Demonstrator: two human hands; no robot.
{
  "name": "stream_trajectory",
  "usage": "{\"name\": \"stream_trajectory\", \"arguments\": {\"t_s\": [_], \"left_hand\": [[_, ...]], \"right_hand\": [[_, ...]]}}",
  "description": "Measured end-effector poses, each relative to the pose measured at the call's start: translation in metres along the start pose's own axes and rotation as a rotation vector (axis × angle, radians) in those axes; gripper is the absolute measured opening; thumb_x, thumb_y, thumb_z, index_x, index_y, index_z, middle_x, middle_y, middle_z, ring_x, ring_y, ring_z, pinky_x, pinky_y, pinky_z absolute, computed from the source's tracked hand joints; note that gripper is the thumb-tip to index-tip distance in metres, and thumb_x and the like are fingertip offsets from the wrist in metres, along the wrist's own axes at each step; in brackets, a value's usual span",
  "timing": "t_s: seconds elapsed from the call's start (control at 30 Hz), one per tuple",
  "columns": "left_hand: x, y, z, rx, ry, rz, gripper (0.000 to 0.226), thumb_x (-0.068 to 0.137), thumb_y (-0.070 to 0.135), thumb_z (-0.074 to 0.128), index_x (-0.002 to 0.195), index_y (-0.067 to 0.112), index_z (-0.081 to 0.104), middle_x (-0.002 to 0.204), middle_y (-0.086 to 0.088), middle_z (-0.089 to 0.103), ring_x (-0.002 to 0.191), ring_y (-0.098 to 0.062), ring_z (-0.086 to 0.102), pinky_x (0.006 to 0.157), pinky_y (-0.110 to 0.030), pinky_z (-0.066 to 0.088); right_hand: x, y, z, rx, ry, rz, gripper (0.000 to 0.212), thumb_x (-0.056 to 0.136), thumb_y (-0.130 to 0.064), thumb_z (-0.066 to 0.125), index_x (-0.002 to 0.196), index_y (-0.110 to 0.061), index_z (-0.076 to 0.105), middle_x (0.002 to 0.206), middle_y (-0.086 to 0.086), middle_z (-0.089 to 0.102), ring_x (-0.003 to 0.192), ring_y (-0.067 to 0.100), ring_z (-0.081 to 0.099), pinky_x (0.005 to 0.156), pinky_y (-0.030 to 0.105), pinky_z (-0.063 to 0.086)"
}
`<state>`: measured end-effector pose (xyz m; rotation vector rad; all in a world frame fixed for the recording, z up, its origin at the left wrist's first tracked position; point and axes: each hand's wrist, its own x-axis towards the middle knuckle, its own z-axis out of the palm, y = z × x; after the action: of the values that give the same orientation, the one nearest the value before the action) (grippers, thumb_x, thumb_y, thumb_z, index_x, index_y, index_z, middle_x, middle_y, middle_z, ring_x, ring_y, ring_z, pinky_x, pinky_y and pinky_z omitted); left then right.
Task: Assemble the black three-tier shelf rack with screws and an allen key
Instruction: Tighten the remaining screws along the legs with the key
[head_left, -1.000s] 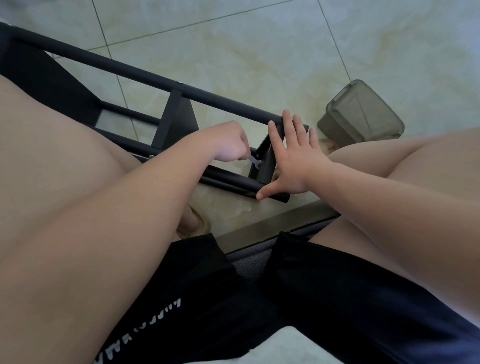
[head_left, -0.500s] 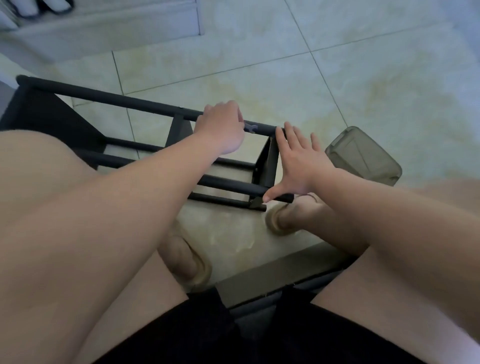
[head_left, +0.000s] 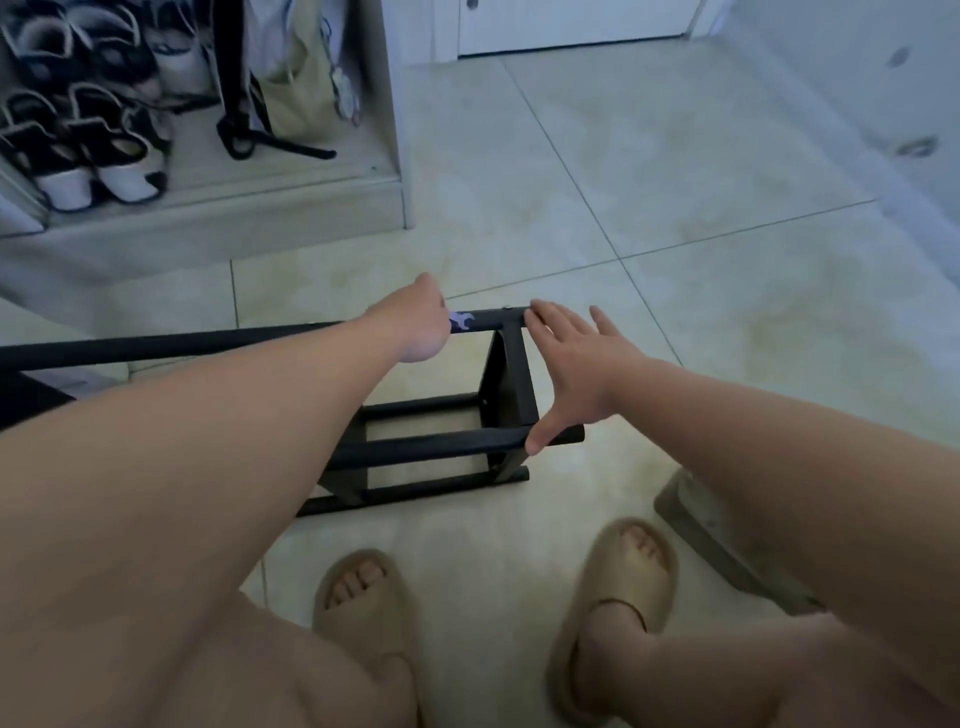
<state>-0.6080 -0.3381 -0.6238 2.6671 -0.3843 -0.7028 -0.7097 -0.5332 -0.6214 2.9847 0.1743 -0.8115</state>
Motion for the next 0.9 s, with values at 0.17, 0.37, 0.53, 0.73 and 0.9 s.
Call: {"name": "stream_trajectory", "arguments": {"t_s": [0.17, 0.37, 0.53, 0.73, 0.9], "left_hand": [[0.043, -0.026, -0.003, -0.095, 0.103, -0.023, 0.014, 0.104, 0.032, 0.040, 0.102, 0.020, 0.045, 0.089, 0.004, 0.054, 0.085, -0.024, 0.051, 0.081, -0.039, 0.037], [0.054, -0.033, 0.006, -0.068, 0.161, 0.030, 0.013, 0.102, 0.035, 0.038, 0.095, 0.025, 0.044, 0.082, 0.012, 0.055, 0.076, -0.016, 0.050, 0.087, -0.041, 0.032], [0.038, -0.033, 0.010, -0.076, 0.188, 0.065, 0.011, 0.103, 0.031, 0.038, 0.096, 0.024, 0.043, 0.083, 0.010, 0.058, 0.088, -0.024, 0.054, 0.086, -0.039, 0.024], [0.009, -0.018, 0.005, -0.073, 0.226, 0.183, 0.009, 0.105, 0.028, 0.039, 0.099, 0.022, 0.042, 0.084, 0.008, 0.058, 0.088, -0.023, 0.052, 0.087, -0.037, 0.023], [-0.012, -0.001, 0.008, 0.002, 0.168, 0.334, 0.006, 0.105, 0.026, 0.039, 0.099, 0.025, 0.040, 0.088, 0.011, 0.054, 0.092, -0.019, 0.048, 0.086, -0.040, 0.028]], "right_hand": [[0.048, 0.006, -0.019, 0.044, 0.039, -0.071, 0.156, 0.048, -0.102, 0.046, 0.161, -0.011, -0.010, 0.167, 0.001, -0.006, 0.155, 0.021, -0.010, 0.126, 0.050, -0.001], [0.071, 0.009, -0.019, 0.251, 0.276, -0.016, 0.064, 0.098, -0.060, 0.048, 0.150, -0.023, 0.041, 0.146, 0.000, 0.044, 0.136, 0.025, 0.039, 0.111, 0.041, 0.029], [0.064, 0.004, -0.023, 0.326, 0.236, 0.000, 0.057, 0.094, -0.056, 0.061, 0.137, -0.019, 0.054, 0.130, 0.003, 0.054, 0.122, 0.025, 0.046, 0.099, 0.037, 0.035], [0.034, 0.006, -0.029, 0.312, 0.294, 0.010, 0.062, 0.089, -0.058, 0.067, 0.133, -0.015, 0.057, 0.124, 0.005, 0.053, 0.117, 0.026, 0.045, 0.094, 0.032, 0.036], [0.005, 0.009, -0.022, 0.177, 0.368, 0.034, 0.064, 0.081, -0.063, 0.072, 0.117, -0.012, 0.056, 0.113, 0.003, 0.054, 0.095, 0.024, 0.049, 0.076, 0.031, 0.033]]}}
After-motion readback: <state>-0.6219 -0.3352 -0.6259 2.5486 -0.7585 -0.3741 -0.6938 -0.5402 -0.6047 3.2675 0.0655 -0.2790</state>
